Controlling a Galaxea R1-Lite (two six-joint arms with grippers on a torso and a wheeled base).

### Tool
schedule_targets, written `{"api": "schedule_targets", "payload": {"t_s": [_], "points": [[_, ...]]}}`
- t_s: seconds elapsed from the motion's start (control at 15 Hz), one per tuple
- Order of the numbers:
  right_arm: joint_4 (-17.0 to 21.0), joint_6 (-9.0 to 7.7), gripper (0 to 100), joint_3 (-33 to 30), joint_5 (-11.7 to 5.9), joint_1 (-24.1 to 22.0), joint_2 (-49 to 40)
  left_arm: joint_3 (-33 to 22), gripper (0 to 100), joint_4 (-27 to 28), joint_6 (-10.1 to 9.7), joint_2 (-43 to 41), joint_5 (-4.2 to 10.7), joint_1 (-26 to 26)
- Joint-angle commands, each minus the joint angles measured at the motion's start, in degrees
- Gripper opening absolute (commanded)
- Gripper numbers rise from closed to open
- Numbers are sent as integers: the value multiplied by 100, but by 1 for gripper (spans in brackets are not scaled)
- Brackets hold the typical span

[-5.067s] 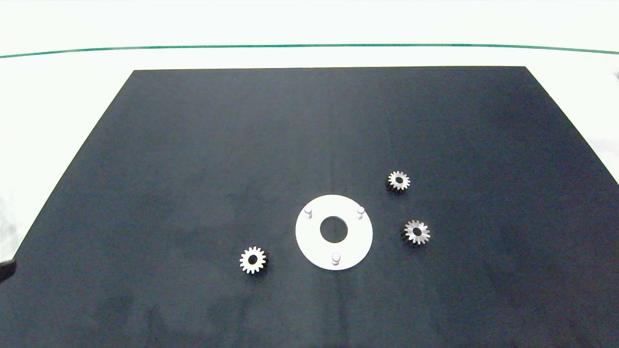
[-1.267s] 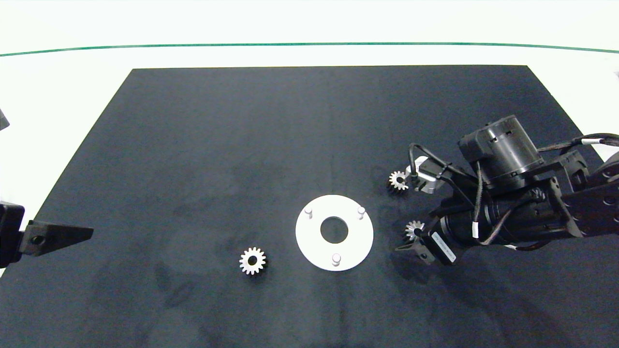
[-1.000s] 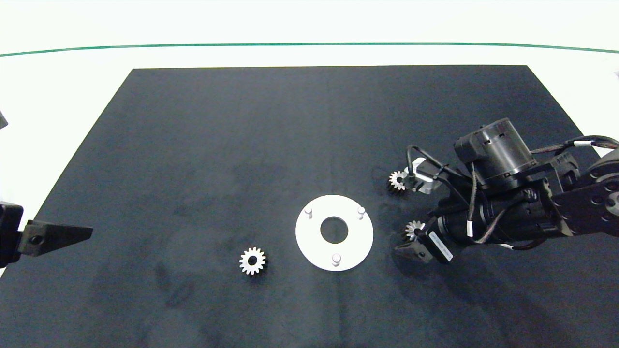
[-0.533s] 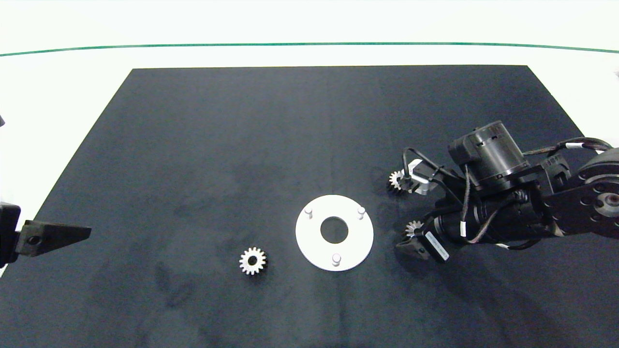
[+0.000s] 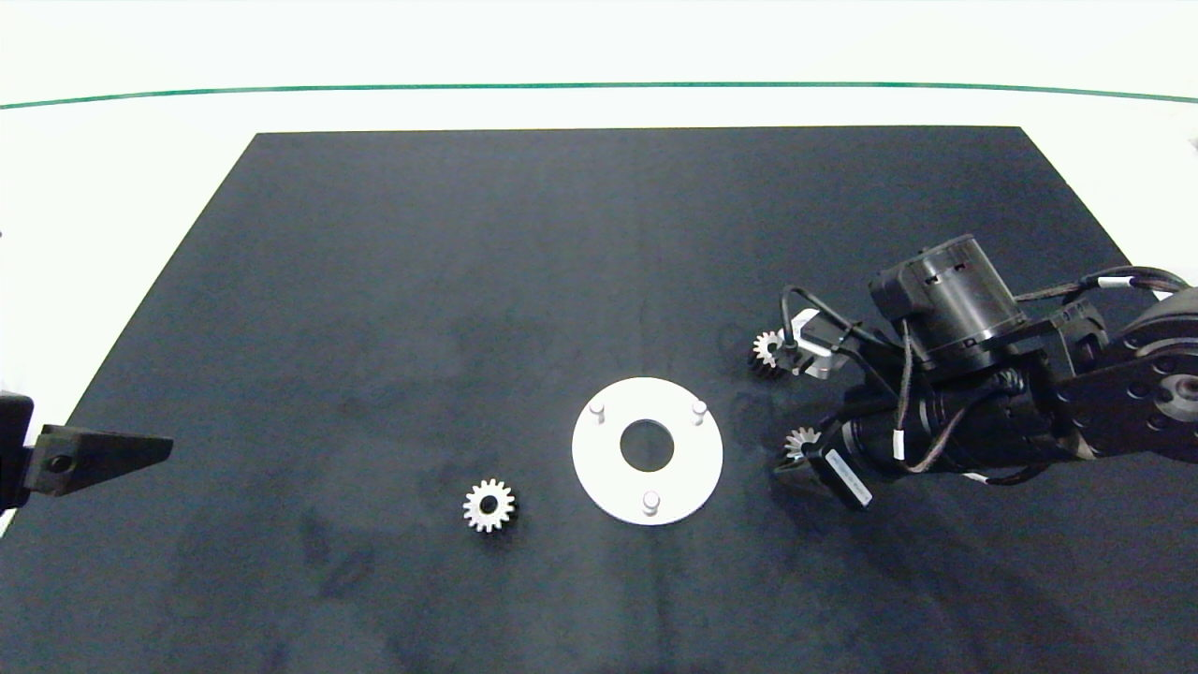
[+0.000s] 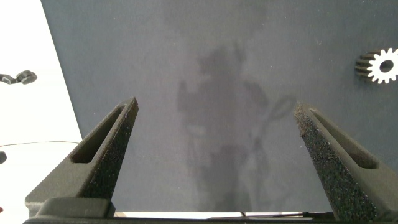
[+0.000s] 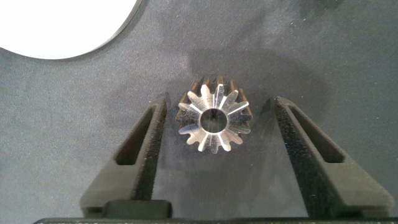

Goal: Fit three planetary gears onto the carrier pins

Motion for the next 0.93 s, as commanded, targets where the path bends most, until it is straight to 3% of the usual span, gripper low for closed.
{"api": "schedule_targets", "payload": {"t_s": [0.07, 0.93], "points": [[11, -1, 63, 11, 2, 6, 8, 1, 100, 25, 2, -10, 8, -8], [11, 16, 36, 91, 11, 120, -80, 1, 100, 25, 2, -54, 8, -8]]}}
